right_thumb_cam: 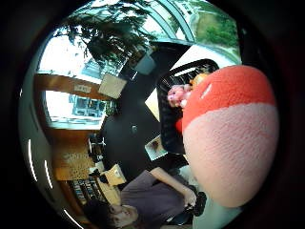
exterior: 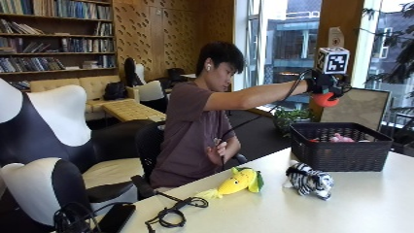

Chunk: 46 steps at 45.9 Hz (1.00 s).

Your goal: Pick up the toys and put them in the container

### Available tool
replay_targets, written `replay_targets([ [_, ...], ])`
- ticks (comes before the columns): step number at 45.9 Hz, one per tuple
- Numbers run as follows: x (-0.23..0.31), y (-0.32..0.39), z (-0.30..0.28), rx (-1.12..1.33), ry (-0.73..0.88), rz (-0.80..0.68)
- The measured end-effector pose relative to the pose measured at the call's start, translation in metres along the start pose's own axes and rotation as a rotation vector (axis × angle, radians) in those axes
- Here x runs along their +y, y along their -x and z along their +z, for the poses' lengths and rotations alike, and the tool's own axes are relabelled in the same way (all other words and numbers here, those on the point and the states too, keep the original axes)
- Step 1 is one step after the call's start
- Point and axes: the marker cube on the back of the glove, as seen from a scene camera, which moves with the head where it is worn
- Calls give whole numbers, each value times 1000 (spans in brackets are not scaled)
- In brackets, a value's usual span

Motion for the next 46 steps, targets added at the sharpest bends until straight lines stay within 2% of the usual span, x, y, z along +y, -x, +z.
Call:
replay_targets([
  [1, -4, 9, 8, -14, 17, -4],
  [6, -11, 58, 42, -239, 193, -209],
  [9, -13, 69, 56, -281, 323, -226],
  [12, -15, 67, 65, -235, 373, -227],
  [17, -14, 56, 57, -235, 342, -206],
  [23, 3, 10, 30, -186, 287, -137],
  [28, 26, -41, 7, -31, 257, 59],
  [31, 47, -74, -7, 22, 243, 74],
  [34, 64, -112, -18, 119, 229, 223],
  [39, 100, -143, -42, -77, 188, 61],
  [46, 135, -204, -43, 43, 179, 144],
])
